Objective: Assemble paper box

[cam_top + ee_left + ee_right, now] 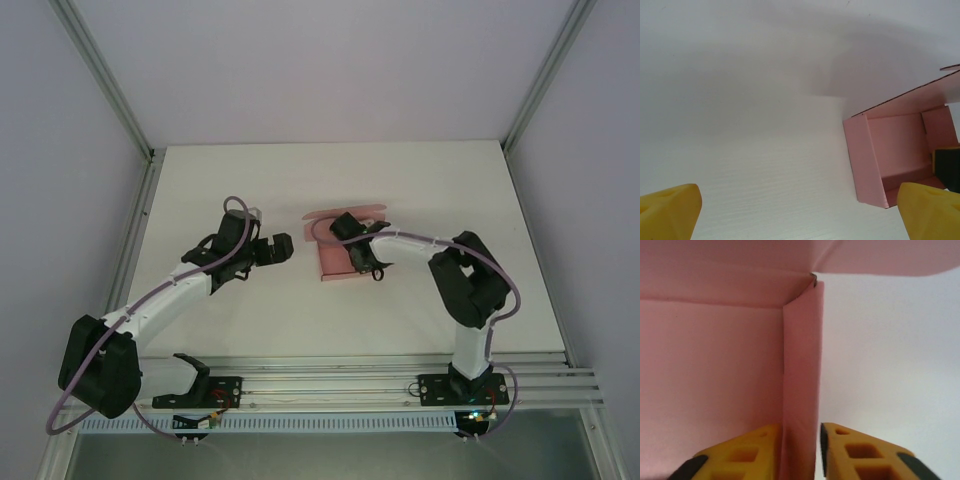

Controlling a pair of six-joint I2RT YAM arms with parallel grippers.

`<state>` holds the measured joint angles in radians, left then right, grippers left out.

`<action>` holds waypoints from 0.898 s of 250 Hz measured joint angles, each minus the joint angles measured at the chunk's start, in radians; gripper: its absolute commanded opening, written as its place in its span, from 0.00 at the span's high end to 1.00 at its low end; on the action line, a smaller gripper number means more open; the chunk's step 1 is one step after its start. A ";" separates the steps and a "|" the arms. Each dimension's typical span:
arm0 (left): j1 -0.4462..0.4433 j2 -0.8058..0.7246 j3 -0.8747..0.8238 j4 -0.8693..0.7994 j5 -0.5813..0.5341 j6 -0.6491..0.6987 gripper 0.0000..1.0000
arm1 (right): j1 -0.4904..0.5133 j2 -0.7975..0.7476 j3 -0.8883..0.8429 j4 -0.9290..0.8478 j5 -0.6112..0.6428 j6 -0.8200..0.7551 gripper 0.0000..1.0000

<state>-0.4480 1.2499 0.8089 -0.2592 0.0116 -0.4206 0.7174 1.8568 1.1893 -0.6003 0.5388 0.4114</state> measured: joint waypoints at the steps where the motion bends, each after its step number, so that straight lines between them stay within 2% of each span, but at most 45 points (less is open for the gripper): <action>1: 0.000 0.000 0.000 0.000 0.001 0.001 0.00 | 0.000 -0.002 0.000 0.000 -0.002 0.000 0.69; 43: 0.000 0.003 0.000 0.030 0.046 0.030 0.00 | 0.000 -0.084 0.024 0.005 -0.042 0.000 0.57; 118: 0.000 0.060 0.016 0.077 0.097 0.143 0.00 | -0.019 -0.187 0.031 0.043 -0.093 -0.031 0.27; 154: 0.000 0.134 0.071 0.080 0.153 0.262 0.05 | -0.144 -0.350 -0.056 0.113 -0.250 -0.131 0.11; 166: 0.000 0.163 0.095 0.082 0.178 0.299 0.06 | -0.203 -0.390 -0.072 0.131 -0.326 -0.187 0.01; 201: 0.000 0.237 0.151 0.089 0.226 0.373 0.15 | -0.347 -0.390 -0.049 0.146 -0.568 -0.404 0.01; 225: 0.000 0.292 0.208 0.077 0.239 0.418 0.26 | -0.383 -0.276 0.048 0.108 -0.689 -0.542 0.11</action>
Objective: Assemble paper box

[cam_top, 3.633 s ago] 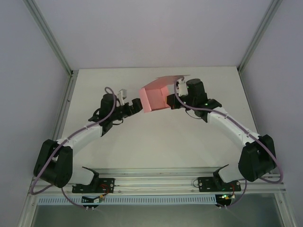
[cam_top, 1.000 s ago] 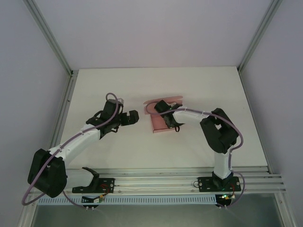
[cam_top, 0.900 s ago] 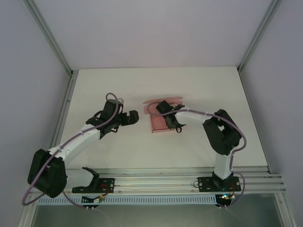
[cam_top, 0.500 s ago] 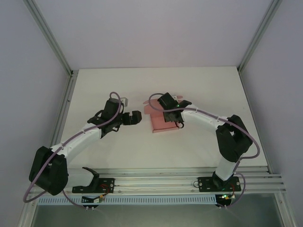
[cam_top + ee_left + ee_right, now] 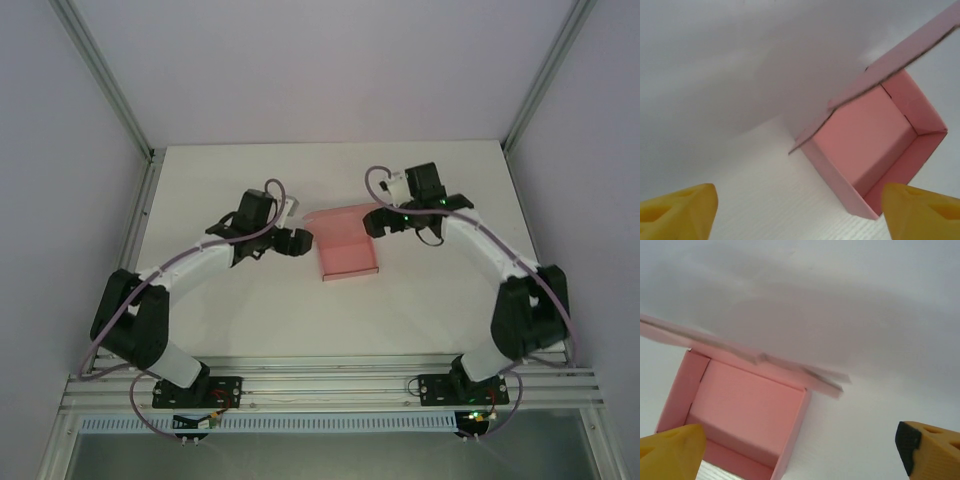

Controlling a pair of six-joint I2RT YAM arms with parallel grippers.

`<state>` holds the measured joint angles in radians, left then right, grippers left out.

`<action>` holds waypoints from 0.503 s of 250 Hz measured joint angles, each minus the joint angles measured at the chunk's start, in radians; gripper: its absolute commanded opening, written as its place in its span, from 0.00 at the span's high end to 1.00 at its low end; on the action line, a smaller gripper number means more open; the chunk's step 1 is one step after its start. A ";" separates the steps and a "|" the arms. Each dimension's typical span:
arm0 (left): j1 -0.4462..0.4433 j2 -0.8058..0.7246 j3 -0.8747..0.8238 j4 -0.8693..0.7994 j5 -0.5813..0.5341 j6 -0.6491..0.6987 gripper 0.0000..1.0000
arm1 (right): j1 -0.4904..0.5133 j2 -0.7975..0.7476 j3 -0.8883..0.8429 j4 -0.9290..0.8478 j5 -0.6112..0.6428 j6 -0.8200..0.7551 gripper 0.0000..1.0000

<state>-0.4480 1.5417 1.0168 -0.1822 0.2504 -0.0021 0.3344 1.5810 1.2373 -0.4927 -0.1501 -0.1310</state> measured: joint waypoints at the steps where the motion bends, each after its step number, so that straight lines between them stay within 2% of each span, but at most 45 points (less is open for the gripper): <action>1: 0.000 0.003 0.002 0.000 0.001 -0.001 0.27 | -0.001 0.005 0.004 -0.002 -0.003 -0.004 0.12; 24: -0.001 0.059 0.076 -0.026 0.024 0.035 0.34 | -0.023 0.140 0.122 -0.048 -0.074 -0.103 0.16; 36: -0.005 0.085 0.109 -0.037 0.034 0.053 0.43 | -0.028 0.190 0.164 -0.063 -0.092 -0.141 0.22; 65: -0.020 0.117 0.158 -0.076 0.034 0.089 0.73 | -0.034 0.237 0.193 -0.089 -0.115 -0.204 0.51; 77: -0.026 0.128 0.172 -0.090 0.028 0.100 0.75 | -0.034 0.238 0.194 -0.100 -0.118 -0.209 0.60; 88: -0.033 0.135 0.183 -0.101 0.019 0.100 0.81 | -0.034 0.237 0.194 -0.105 -0.120 -0.219 0.68; 126: -0.053 0.142 0.197 -0.127 -0.013 0.104 0.91 | -0.034 0.229 0.181 -0.102 -0.119 -0.185 0.84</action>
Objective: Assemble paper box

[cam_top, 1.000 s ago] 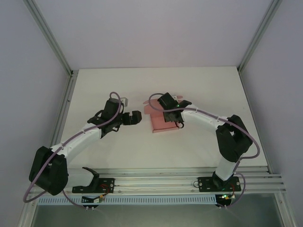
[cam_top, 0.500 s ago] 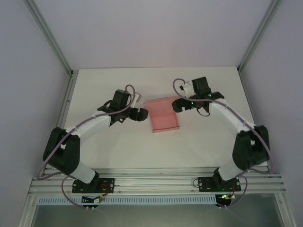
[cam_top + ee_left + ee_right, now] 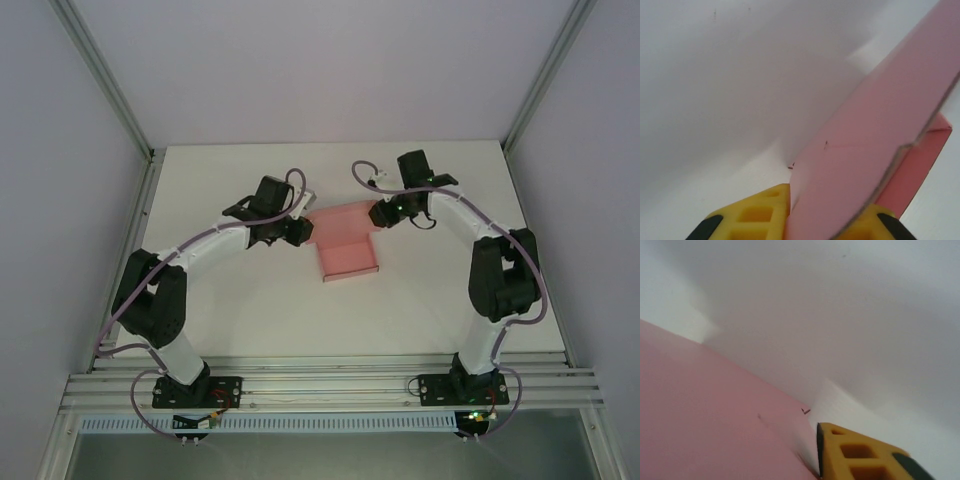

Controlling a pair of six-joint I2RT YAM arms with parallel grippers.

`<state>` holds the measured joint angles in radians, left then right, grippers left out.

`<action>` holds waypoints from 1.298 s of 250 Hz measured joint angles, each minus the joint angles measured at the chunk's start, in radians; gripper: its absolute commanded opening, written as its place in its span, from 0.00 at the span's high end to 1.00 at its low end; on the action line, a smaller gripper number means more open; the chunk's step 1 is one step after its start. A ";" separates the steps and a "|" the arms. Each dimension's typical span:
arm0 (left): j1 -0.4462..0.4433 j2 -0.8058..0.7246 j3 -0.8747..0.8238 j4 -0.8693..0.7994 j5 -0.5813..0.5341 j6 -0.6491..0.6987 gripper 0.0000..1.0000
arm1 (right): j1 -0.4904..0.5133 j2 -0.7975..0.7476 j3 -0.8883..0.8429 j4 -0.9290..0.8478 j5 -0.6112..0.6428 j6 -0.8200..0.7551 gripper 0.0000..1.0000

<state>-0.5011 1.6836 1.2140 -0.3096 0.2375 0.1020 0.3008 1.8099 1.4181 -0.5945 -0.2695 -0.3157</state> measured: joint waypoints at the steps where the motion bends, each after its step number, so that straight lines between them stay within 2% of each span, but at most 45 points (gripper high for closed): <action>1: 0.000 0.000 0.000 0.000 0.000 -0.001 0.92 | 0.000 -0.001 0.000 0.000 0.000 0.000 0.84; 17: -0.014 0.011 0.015 0.002 -0.016 -0.005 1.00 | 0.005 -0.005 -0.004 0.002 0.006 0.021 0.91; 77: -0.056 0.078 0.105 -0.008 -0.175 -0.145 1.00 | 0.081 -0.051 -0.060 0.071 0.184 0.193 0.95; 133: -0.124 0.120 0.132 0.031 -0.414 -0.315 1.00 | 0.244 -0.143 -0.207 0.232 0.492 0.514 0.96; 172: -0.156 0.127 0.105 0.093 -0.510 -0.399 1.00 | 0.330 -0.143 -0.257 0.335 0.703 0.697 0.93; 198: -0.157 0.100 0.033 0.170 -0.536 -0.435 1.00 | 0.375 -0.129 -0.267 0.381 0.790 0.768 0.94; 259: -0.160 0.044 -0.092 0.297 -0.539 -0.489 1.00 | 0.423 -0.091 -0.307 0.502 0.907 0.872 0.95; 306: -0.160 0.033 -0.151 0.368 -0.538 -0.511 1.00 | 0.475 -0.090 -0.417 0.666 1.003 0.857 0.96; 325: -0.161 0.007 -0.209 0.391 -0.526 -0.514 1.00 | 0.494 -0.097 -0.475 0.733 1.002 0.853 0.96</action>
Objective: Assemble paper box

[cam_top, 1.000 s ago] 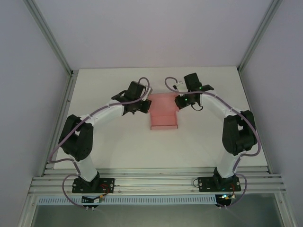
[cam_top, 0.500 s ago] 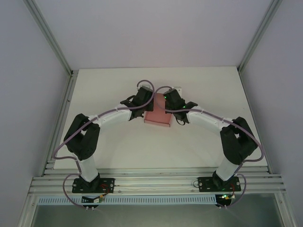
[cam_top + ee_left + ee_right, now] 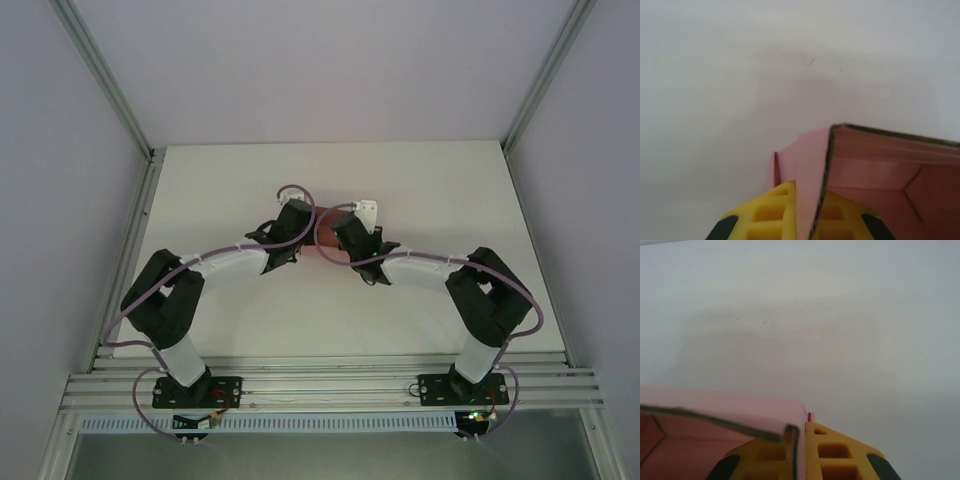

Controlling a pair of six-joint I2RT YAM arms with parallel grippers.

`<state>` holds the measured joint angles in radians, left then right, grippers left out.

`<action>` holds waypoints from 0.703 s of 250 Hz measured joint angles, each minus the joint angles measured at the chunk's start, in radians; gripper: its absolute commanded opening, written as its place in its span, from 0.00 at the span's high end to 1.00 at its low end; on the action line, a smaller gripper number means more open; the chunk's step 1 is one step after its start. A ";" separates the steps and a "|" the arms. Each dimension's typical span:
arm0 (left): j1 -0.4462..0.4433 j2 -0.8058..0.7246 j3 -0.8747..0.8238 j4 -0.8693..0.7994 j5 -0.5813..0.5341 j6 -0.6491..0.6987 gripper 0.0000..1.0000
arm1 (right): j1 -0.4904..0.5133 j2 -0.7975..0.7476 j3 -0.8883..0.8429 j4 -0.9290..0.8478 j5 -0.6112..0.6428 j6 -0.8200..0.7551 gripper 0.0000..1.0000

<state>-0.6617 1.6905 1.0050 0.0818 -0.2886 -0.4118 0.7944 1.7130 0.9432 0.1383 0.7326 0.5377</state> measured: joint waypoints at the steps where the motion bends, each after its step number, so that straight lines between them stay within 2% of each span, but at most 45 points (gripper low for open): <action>1: 0.000 -0.001 -0.003 0.001 0.000 0.000 1.00 | 0.001 0.000 -0.003 0.003 0.001 0.000 0.96; 38: -0.012 -0.073 -0.117 0.072 0.007 0.004 1.00 | 0.035 -0.030 -0.087 0.115 0.013 -0.039 0.95; 53: -0.012 -0.097 -0.147 0.082 0.008 0.008 0.91 | 0.048 -0.036 -0.103 0.135 0.018 -0.061 0.95; 88: -0.013 -0.153 -0.203 0.070 0.034 0.011 0.84 | 0.071 -0.045 -0.130 0.175 0.019 -0.109 0.96; 113: -0.020 -0.187 -0.218 0.034 0.045 0.013 0.73 | 0.083 -0.046 -0.134 0.185 0.013 -0.131 0.96; 140: -0.025 -0.237 -0.219 -0.025 0.048 0.029 0.50 | 0.097 -0.046 -0.136 0.198 0.002 -0.151 0.97; 153: -0.028 -0.266 -0.222 -0.054 0.046 0.025 0.46 | 0.106 -0.046 -0.136 0.206 -0.001 -0.160 0.96; 176: -0.033 -0.336 -0.240 -0.107 0.032 0.045 0.33 | 0.119 -0.046 -0.137 0.213 -0.004 -0.169 0.97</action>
<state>-0.6945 1.3544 0.7654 -0.0250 -0.2569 -0.3672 0.9138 1.6669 0.8059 0.3511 0.7284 0.3691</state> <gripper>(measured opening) 0.594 0.052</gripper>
